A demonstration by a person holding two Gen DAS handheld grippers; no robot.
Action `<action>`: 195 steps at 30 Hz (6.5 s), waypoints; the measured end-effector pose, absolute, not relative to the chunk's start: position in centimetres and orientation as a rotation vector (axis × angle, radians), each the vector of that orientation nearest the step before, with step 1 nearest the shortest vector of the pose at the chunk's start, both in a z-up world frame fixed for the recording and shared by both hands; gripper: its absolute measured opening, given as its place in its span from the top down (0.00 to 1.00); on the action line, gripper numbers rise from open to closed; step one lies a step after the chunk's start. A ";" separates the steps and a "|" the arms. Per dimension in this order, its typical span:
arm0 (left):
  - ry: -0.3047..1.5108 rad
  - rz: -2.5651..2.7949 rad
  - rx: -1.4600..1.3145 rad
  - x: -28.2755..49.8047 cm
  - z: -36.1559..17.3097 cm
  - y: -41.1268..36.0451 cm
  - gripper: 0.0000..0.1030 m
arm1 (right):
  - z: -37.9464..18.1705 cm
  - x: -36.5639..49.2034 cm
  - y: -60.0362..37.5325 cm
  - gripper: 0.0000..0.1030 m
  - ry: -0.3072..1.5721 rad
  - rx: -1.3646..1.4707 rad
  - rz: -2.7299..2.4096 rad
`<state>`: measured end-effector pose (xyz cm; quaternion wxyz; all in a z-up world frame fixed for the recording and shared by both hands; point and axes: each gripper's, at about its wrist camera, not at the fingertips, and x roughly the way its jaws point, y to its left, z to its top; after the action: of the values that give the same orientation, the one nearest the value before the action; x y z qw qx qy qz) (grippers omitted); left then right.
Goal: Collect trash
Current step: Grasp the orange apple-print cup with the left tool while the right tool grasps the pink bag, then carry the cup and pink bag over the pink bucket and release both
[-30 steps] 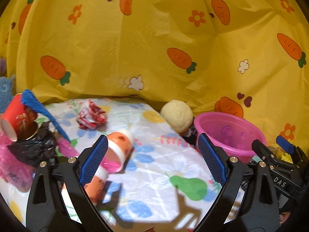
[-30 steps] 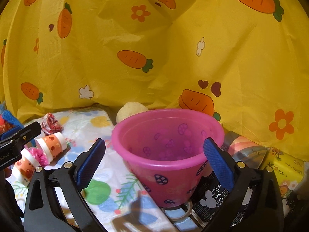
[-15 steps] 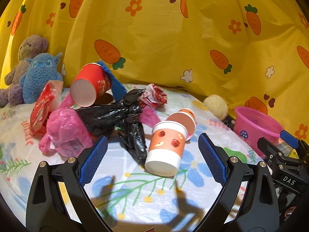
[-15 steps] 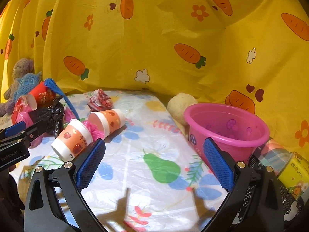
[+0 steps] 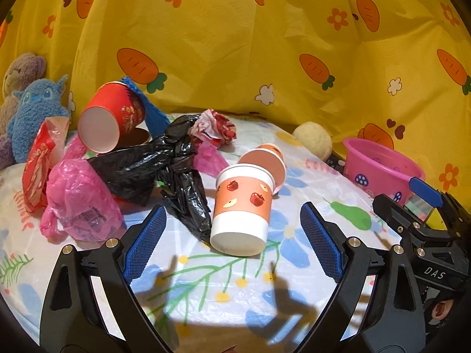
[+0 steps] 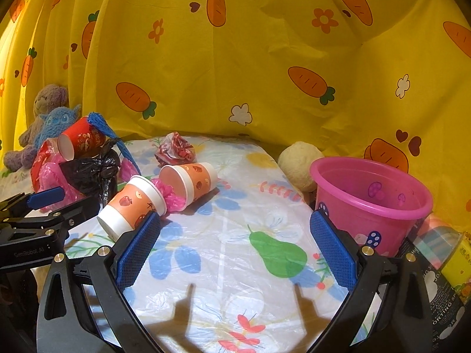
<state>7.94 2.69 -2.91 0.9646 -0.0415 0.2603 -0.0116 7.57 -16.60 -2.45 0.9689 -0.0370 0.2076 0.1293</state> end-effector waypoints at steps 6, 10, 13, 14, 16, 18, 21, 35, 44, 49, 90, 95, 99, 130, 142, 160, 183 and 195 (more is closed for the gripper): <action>0.673 -0.089 -0.103 11.5 -4.6 2.1 0.29 | -2.8 8.4 -16.9 0.05 0.448 -0.062 0.251; 0.721 -0.088 -0.111 13.0 -5.4 2.0 0.35 | -3.1 8.9 -16.8 0.05 0.467 -0.052 0.263; 0.759 -0.098 -0.125 13.9 -5.9 1.9 0.40 | -3.2 9.1 -16.6 0.05 0.475 -0.050 0.271; 0.770 -0.098 -0.129 14.0 -6.0 1.9 0.41 | -3.2 9.2 -16.5 0.05 0.477 -0.050 0.273; 0.780 -0.103 -0.146 14.3 -6.2 2.1 0.43 | -3.2 9.3 -16.3 0.05 0.480 -0.050 0.278; 0.779 -0.108 -0.159 14.3 -6.3 2.3 0.43 | -3.2 9.4 -16.1 0.06 0.485 -0.048 0.284; 0.771 -0.111 -0.173 14.0 -6.2 2.7 0.45 | -3.3 9.4 -16.0 0.08 0.493 -0.052 0.291; 0.607 -0.092 -0.236 6.1 -2.4 5.9 0.46 | -3.3 9.4 -14.1 0.11 0.509 -0.067 0.353; 0.498 0.049 -0.250 2.4 -0.1 9.6 0.46 | -3.3 10.3 -9.8 0.26 0.547 -0.104 0.446; 0.492 0.074 -0.276 2.1 -0.5 11.1 0.46 | -3.7 11.8 -7.4 0.29 0.587 -0.119 0.483; 0.451 0.026 -0.268 1.4 0.1 9.9 0.46 | -2.7 9.9 -9.3 0.86 0.585 -0.071 0.564; 0.452 0.001 -0.247 1.5 0.1 8.4 0.46 | -2.3 9.2 -11.3 0.86 0.569 -0.040 0.536; 0.451 -0.024 -0.223 1.6 0.2 6.8 0.46 | -1.8 8.5 -12.8 0.86 0.551 -0.022 0.516; 0.404 -0.382 -0.033 11.5 5.5 -12.2 0.46 | 3.4 11.2 -29.4 0.86 0.364 0.088 0.104; 0.446 -0.465 -0.027 19.0 3.4 -18.7 0.46 | 3.0 14.7 -33.3 0.86 0.376 0.135 0.021; 0.545 -0.514 -0.089 23.9 -0.1 -21.0 0.45 | 0.7 18.1 -34.9 0.85 0.453 0.131 -0.007; 0.627 -0.567 -0.191 26.2 -2.0 -20.9 0.43 | -1.1 19.9 -36.2 0.70 0.500 0.150 -0.030; 0.568 -0.422 -0.207 24.4 -1.0 -17.1 0.16 | -0.2 18.0 -36.3 0.32 0.443 0.182 -0.052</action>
<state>24.37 -17.08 -1.03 0.9328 -0.1010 0.2778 -0.2062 17.98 -36.34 -0.20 0.9711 0.0902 0.2193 -0.0255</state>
